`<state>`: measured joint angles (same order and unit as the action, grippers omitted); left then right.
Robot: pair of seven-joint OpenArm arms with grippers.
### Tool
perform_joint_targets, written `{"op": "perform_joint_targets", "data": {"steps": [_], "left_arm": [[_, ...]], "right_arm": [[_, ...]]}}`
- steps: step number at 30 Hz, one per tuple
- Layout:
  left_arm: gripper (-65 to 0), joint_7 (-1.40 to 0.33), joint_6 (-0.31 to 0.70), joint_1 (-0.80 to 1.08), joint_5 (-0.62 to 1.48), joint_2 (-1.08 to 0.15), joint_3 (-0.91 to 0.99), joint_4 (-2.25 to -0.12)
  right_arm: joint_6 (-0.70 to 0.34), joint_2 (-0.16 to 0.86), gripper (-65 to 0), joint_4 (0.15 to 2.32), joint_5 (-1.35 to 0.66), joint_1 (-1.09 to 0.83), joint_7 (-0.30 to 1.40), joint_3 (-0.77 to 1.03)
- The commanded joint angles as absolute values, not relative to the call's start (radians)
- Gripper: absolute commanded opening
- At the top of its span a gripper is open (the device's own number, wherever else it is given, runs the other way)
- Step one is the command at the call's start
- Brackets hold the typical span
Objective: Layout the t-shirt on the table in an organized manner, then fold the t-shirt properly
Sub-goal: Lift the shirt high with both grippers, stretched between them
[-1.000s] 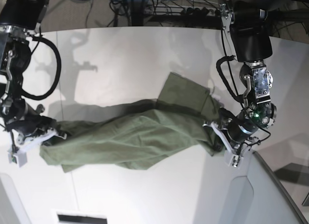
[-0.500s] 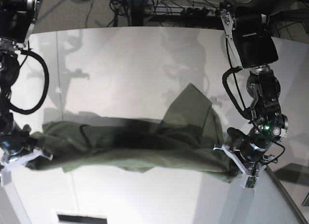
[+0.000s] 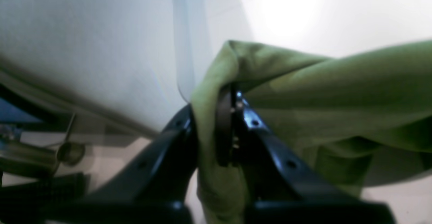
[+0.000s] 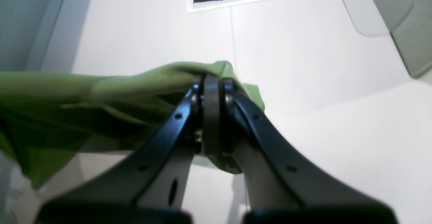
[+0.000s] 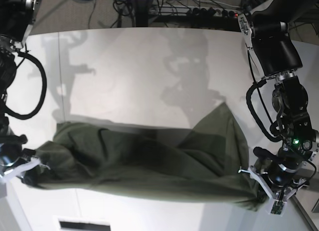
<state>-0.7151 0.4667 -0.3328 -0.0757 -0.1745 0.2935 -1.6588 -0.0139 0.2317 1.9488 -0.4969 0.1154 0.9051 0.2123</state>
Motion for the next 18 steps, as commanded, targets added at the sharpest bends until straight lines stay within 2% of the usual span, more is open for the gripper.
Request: {"op": "perform_joint_targets", "data": {"steps": [1, 12, 18], "left_arm": [[-65.0, -0.687, 0.455, -0.372, -0.073, -0.186, 0.295, -1.679], [-65.0, -0.69, 0.455, -0.403, -0.073, -0.251, 0.159, -1.771], [-65.0, -0.817, 0.455, -0.495, -0.064, -0.248, 0.154, -1.801]], "right_arm": [[-0.027, 0.242, -65.0, 1.969, -0.504, 0.137, 0.874, 0.22], [-0.058, 0.219, -65.0, 1.991, -0.504, 0.239, 0.878, 0.219], [-0.058, 0.251, -65.0, 1.989, -0.504, 0.32, 0.877, 0.216]]}}
